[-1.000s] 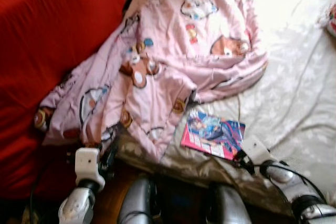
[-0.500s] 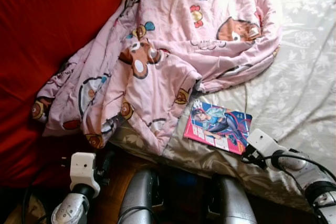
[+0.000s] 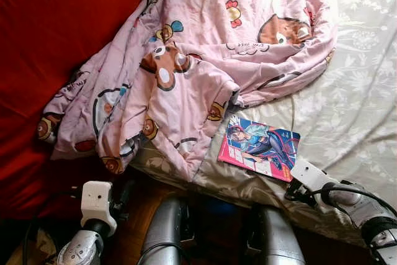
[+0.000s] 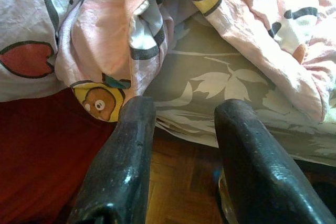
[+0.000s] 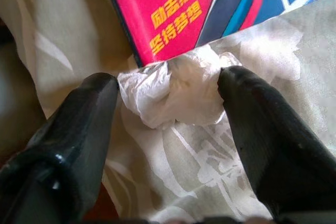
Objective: Clean up the room
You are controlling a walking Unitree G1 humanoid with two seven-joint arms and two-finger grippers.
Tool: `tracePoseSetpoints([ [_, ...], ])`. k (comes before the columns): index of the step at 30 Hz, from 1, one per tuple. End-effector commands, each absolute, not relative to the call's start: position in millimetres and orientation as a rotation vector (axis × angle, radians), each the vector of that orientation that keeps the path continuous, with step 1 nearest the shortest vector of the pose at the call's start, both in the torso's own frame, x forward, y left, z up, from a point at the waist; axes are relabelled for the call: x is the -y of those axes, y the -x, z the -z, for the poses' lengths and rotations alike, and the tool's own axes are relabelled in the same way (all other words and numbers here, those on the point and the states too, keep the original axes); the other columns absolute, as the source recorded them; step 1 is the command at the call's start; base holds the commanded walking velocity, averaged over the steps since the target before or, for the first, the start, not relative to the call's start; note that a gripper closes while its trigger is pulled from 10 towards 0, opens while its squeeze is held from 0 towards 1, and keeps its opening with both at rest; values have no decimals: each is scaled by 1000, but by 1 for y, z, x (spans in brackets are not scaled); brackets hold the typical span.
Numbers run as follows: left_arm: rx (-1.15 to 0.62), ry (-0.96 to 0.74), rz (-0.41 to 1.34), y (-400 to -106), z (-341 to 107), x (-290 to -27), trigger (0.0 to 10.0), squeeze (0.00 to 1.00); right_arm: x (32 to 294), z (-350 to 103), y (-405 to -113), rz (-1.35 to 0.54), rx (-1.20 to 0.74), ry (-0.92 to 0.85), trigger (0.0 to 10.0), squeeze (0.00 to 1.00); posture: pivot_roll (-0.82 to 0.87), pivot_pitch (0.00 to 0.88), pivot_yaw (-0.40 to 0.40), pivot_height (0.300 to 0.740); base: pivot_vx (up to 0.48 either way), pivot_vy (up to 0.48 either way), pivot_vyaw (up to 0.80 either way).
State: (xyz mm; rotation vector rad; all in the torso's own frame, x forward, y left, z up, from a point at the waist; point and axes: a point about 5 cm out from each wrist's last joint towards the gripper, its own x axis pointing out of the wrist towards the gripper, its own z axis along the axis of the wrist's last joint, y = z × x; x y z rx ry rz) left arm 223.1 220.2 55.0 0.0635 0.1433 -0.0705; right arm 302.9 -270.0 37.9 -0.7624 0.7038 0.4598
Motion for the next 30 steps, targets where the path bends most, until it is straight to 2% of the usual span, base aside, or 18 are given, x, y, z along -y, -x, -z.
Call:
tracePoseSetpoints([
  [1, -201, -64, 57, -212, -47, -227, 10000, 0, 277, -28, -291, -457, -761, 787, 10000, 0, 179, 444, 127, 644, 0, 0, 0],
  [9, -215, -59, 64, -207, -46, -223, 10000, 0, 275, -34, -299, -383, -679, 791, 10000, 0, 184, 450, 136, 644, 0, 0, 0],
  [17, -225, -62, 59, -205, -46, -225, 10000, 0, 275, -32, -298, -374, -694, 809, 10000, 0, 188, 453, 138, 644, 0, 0, 0],
  [18, -225, -62, 57, -205, -46, -225, 10000, 0, 275, -30, -297, -370, -707, 817, 9333, 0, 188, 453, 139, 644, 0, 0, 0],
  [19, -226, -62, 55, -204, -46, -225, 10000, 0, 275, -29, -296, -376, -711, 822, 2431, 0, 188, 453, 138, 644, 0, 0, 0],
  [20, -226, -62, 54, -204, -46, -226, 10000, 0, 275, -28, -295, -380, -714, 824, 1647, 0, 188, 453, 138, 644, 0, 0, 0],
  [21, -229, -62, 53, -203, -46, -226, 10000, 0, 275, -26, -294, -381, -719, 822, 0, 0, 191, 454, 140, 644, 0, 0, 0],
  [30, -239, -64, 44, -202, -44, -227, 10000, 0, 279, -23, -289, -373, -758, 858, 0, 0, 192, 451, 135, 644, 0, 0, 0],
])
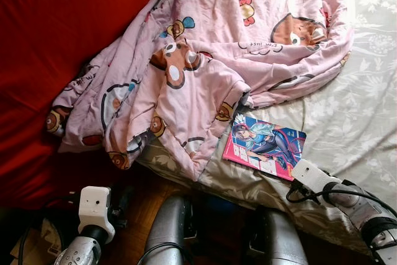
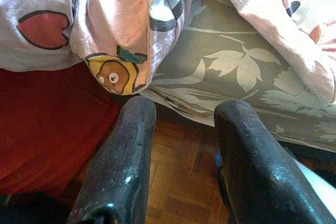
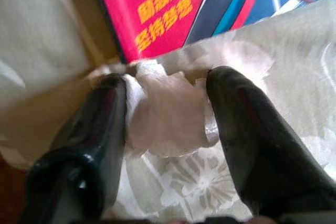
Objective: Clean up the room
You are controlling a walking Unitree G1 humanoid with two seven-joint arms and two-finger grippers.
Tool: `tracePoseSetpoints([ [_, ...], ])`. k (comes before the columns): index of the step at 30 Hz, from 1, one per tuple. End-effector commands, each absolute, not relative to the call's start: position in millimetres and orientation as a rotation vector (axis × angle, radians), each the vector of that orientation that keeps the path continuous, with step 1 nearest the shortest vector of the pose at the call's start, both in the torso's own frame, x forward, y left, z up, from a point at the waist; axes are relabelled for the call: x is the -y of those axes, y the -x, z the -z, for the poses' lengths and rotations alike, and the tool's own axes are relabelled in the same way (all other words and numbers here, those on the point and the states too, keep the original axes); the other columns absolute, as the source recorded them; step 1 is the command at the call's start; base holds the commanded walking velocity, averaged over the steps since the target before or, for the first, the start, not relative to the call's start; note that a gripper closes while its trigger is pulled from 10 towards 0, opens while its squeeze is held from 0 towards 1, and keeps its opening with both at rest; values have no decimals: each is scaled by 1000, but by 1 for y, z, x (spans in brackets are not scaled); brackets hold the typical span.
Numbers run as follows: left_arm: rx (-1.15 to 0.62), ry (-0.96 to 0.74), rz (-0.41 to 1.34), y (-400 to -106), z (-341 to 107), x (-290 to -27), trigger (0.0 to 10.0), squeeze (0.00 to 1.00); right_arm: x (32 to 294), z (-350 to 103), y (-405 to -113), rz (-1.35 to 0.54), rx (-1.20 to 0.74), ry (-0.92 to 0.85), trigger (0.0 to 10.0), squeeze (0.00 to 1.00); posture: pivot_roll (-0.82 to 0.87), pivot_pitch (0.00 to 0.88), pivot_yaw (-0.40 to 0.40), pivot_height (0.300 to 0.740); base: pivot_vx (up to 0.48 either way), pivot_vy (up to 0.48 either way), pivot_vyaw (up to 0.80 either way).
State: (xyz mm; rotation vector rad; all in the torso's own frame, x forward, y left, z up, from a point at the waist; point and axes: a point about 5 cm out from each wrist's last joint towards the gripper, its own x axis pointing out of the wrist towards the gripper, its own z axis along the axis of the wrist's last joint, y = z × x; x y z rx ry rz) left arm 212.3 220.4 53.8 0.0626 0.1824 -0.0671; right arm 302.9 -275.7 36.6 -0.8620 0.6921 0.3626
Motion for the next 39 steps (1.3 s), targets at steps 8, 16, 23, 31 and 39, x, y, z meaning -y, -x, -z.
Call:
tracePoseSetpoints([
  [8, -242, -60, 32, -202, -42, -227, 10000, 0, 285, -22, -287, -321, -781, 854, 0, 0, 192, 439, 129, 644, 0, 0, 0],
  [16, -239, -58, 29, -204, -42, -227, 10000, 0, 285, -17, -283, -311, -790, 839, 0, 0, 191, 432, 125, 644, 0, 0, 0],
  [23, -244, -57, 29, -206, -40, -226, 10000, 0, 280, -12, -281, -285, -782, 773, 0, 0, 182, 420, 125, 644, 0, 0, 0],
  [31, -251, -52, 25, -213, -33, -224, 10000, 0, 272, -7, -279, -231, -747, 641, 0, 0, 155, 387, 107, 644, 0, 0, 0],
  [39, -266, -41, -6, -221, -22, -226, 10000, 0, 267, -24, -291, -22, -484, 343, 0, 0, 120, 317, 85, 644, 0, 0, 0],
])
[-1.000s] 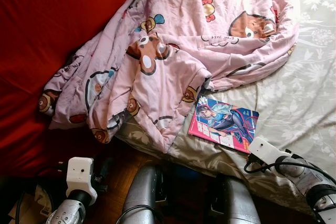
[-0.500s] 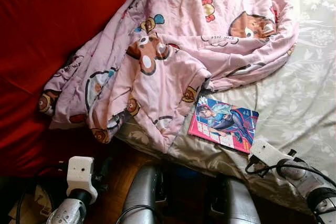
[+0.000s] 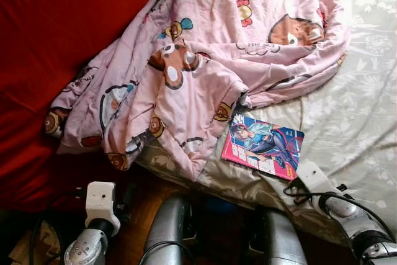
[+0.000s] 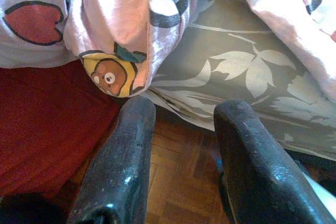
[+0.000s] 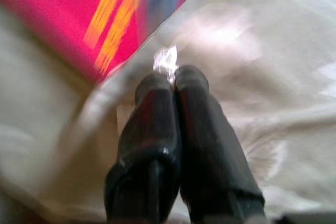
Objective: Clean up the room
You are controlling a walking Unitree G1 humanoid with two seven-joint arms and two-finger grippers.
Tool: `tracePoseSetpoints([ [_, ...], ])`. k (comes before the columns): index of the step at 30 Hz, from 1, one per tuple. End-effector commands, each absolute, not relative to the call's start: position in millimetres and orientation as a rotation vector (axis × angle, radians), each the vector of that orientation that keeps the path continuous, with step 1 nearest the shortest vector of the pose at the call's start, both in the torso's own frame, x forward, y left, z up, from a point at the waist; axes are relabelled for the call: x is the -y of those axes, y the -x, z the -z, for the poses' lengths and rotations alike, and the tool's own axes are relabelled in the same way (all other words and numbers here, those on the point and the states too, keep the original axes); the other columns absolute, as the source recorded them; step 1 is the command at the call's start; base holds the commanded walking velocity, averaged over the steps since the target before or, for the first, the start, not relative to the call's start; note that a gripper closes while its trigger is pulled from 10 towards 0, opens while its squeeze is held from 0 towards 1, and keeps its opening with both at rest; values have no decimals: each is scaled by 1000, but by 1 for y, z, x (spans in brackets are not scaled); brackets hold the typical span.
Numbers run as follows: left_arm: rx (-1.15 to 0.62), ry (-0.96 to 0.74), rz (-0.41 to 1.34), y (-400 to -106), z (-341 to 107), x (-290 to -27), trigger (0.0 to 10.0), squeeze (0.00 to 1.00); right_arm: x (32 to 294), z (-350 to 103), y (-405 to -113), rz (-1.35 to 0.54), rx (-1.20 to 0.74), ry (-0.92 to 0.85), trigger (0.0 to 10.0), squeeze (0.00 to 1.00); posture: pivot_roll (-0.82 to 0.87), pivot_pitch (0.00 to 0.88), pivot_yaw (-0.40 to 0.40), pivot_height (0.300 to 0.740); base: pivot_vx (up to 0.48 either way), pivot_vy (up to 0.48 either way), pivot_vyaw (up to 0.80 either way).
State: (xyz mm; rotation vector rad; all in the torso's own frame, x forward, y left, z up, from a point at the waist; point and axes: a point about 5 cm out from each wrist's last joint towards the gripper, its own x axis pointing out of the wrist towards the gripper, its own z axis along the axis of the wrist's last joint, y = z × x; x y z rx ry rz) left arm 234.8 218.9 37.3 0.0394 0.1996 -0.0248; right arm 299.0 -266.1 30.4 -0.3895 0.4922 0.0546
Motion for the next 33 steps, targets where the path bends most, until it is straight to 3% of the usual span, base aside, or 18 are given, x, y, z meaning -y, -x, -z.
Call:
tracePoseSetpoints([
  [1, -269, -41, -7, -222, -21, -226, 10000, 0, 267, -27, -292, 3, -444, 309, 0, 0, 105, 303, 84, 644, 0, 0, 0],
  [10, -304, -30, -23, -230, -4, -227, 10000, 0, 263, -44, -269, 226, -132, 59, 0, 0, 60, 228, 69, 644, 0, 0, 0],
  [11, -314, -29, -30, -230, -2, -227, 10000, 0, 258, -42, -266, 222, -130, 22, 4980, 0, 47, 216, 65, 644, 0, 0, 0],
  [12, -321, -28, -34, -230, 0, -228, 10000, 0, 254, -40, -265, 219, -130, -1, 4980, 0, 47, 216, 65, 644, 0, 0, 0],
  [13, -333, -29, -40, -230, 3, -228, 10000, 0, 250, -37, -263, 202, -134, -1, 10000, 0, 41, 200, 65, 644, 0, 0, 0],
  [20, -421, -35, -43, -229, 21, -225, 10000, 0, 227, -33, -265, 138, -119, -19, 10000, 0, 25, 135, 50, 644, 0, 0, 0],
  [29, -540, -29, -45, -225, 39, -221, 10000, 0, 241, -10, -267, 294, -283, -41, 10000, 0, 30, 63, 46, 691, 0, 0, 0],
  [33, -600, -13, -67, -221, 46, -222, 10000, 0, 241, 13, -255, 292, -432, -71, 10000, 0, 41, 61, 42, 716, 0, 0, 0],
])
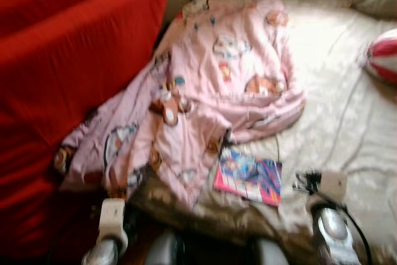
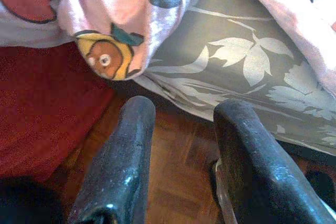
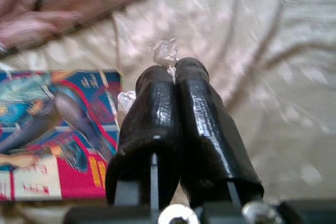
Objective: Clean up the room
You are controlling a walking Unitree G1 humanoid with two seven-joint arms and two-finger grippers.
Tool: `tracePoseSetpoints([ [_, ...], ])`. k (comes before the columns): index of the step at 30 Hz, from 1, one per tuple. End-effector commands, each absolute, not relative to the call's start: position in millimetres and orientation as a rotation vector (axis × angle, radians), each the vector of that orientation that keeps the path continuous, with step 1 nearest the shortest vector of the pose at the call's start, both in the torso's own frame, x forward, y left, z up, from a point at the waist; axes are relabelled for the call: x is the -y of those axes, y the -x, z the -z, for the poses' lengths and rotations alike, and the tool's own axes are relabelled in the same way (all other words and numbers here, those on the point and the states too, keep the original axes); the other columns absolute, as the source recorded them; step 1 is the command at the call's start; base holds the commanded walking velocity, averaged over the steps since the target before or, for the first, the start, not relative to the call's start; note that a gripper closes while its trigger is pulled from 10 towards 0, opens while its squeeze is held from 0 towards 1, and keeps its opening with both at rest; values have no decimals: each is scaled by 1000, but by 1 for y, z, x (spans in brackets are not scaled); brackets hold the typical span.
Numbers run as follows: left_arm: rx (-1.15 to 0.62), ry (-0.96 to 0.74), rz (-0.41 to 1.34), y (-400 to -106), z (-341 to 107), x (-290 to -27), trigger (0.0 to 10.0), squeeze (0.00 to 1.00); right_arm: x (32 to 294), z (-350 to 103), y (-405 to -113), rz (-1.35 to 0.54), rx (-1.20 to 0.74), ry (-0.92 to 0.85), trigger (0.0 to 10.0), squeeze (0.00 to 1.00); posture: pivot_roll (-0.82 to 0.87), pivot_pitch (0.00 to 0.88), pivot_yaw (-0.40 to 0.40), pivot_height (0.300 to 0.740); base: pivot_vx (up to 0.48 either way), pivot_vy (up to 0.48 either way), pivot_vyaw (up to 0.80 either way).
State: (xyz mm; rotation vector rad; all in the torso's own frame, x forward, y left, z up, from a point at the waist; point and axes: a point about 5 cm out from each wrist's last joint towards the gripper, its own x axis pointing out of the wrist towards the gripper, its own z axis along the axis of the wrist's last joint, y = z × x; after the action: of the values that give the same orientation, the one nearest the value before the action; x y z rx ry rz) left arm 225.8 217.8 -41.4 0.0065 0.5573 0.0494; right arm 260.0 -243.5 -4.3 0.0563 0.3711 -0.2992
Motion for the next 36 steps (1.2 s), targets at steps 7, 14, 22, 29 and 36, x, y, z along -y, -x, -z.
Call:
tracePoseSetpoints([
  [7, -688, -22, -51, -218, 53, -221, 10000, 0, 225, 42, -233, 228, -621, -33, 10000, 0, 25, 30, 59, 740, 0, 0, 0],
  [14, -774, 19, -86, -206, 61, -227, 10000, 0, 220, 66, -203, 293, -773, -134, 10000, 0, -8, 8, 76, 740, 0, 0, 0],
  [22, -826, 27, -117, -188, 68, -240, 10000, 0, 210, 83, -175, 288, -866, -184, 10000, 0, -22, 21, 38, 740, 0, 0, 0],
  [29, -815, 44, -153, -186, 68, -244, 10000, 0, 219, 88, -160, 280, -915, -173, 10000, 0, -13, 26, -21, 740, 0, 0, 0],
  [36, -816, 44, -161, -186, 67, -248, 10000, 0, 219, 88, -160, 261, -922, -155, 10000, 0, -29, 21, -40, 740, 0, 0, 0],
])
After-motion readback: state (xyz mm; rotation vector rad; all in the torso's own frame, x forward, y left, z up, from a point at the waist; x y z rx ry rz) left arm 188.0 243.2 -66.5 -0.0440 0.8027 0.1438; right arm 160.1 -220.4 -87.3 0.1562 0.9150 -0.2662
